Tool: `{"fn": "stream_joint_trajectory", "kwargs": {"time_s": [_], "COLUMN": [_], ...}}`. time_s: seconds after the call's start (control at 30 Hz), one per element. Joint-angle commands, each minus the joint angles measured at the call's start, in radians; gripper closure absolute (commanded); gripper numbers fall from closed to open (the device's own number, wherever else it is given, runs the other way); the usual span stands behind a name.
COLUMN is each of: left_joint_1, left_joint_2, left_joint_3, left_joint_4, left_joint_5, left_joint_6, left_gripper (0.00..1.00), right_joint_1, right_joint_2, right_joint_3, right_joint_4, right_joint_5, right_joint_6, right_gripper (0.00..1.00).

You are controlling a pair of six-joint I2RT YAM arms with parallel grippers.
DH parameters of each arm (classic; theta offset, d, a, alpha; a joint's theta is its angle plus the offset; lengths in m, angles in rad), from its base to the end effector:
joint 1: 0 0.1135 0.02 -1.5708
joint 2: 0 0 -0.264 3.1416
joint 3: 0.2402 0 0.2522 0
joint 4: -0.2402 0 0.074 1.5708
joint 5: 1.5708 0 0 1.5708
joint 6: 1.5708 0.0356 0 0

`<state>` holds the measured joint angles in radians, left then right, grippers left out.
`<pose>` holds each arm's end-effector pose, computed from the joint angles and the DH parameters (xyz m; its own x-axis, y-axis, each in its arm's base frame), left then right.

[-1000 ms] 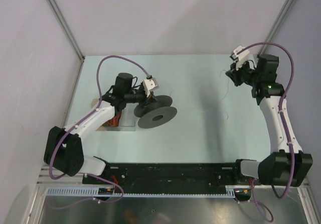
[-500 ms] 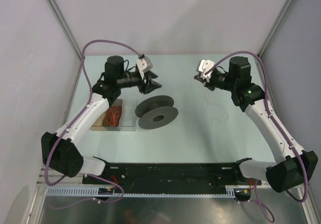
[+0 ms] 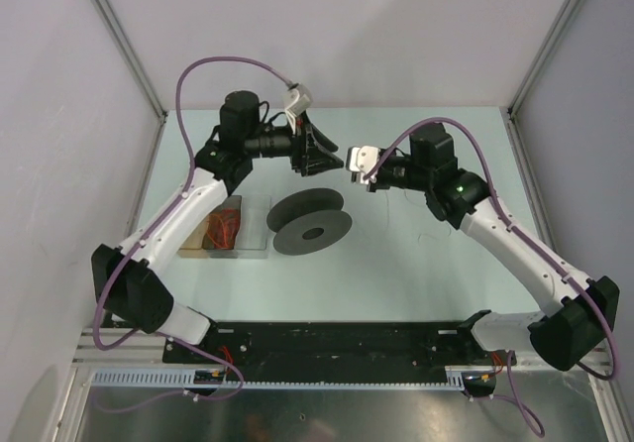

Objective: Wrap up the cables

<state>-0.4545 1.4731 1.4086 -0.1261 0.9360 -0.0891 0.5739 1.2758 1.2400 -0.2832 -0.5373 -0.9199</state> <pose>0.2893 -0.1732 0.4023 -0.2559 0.0663 -0.9644 0.9517 0.1924 -0.2393 0.2332 0.1725 0.3845 0.5362 -0.4672 -0.7030 -0.7394 0.1418 -0.6581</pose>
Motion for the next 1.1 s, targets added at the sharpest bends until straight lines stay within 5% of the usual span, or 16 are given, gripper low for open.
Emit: {"fn": "stream_joint_trajectory", "kwargs": {"time_s": [0.0,0.2,0.57,0.67,0.87,1.07], "left_joint_1": [-0.023,-0.045,-0.049,-0.049,-0.032,-0.008], "left_joint_2": [-0.014,-0.006,-0.012,-0.014,-0.052,-0.080], "left_joint_3": [-0.032,-0.057,-0.074,-0.080,-0.097,-0.106], "left_joint_4": [0.006,0.005,-0.007,-0.011,-0.010,-0.006], "left_joint_5": [0.024,-0.010,-0.017,-0.010,0.045,0.066], "left_joint_6": [-0.019,-0.006,0.049,0.064,0.128,0.149], "left_gripper": [0.43,0.54,0.97,1.00,1.00,1.00], "right_joint_1": [0.036,0.076,0.082,0.082,0.038,-0.070], "right_joint_2": [0.006,0.011,-0.007,-0.009,-0.002,0.025], "right_joint_3": [-0.005,-0.009,-0.013,-0.014,-0.016,-0.026], "right_joint_4": [0.066,0.083,0.071,0.073,0.048,0.027], "right_joint_5": [0.057,0.107,0.106,0.107,0.089,-0.037], "right_joint_6": [-0.035,-0.051,-0.068,-0.071,-0.017,0.051], "right_gripper": [1.00,1.00,1.00,1.00,0.52,0.40]}}
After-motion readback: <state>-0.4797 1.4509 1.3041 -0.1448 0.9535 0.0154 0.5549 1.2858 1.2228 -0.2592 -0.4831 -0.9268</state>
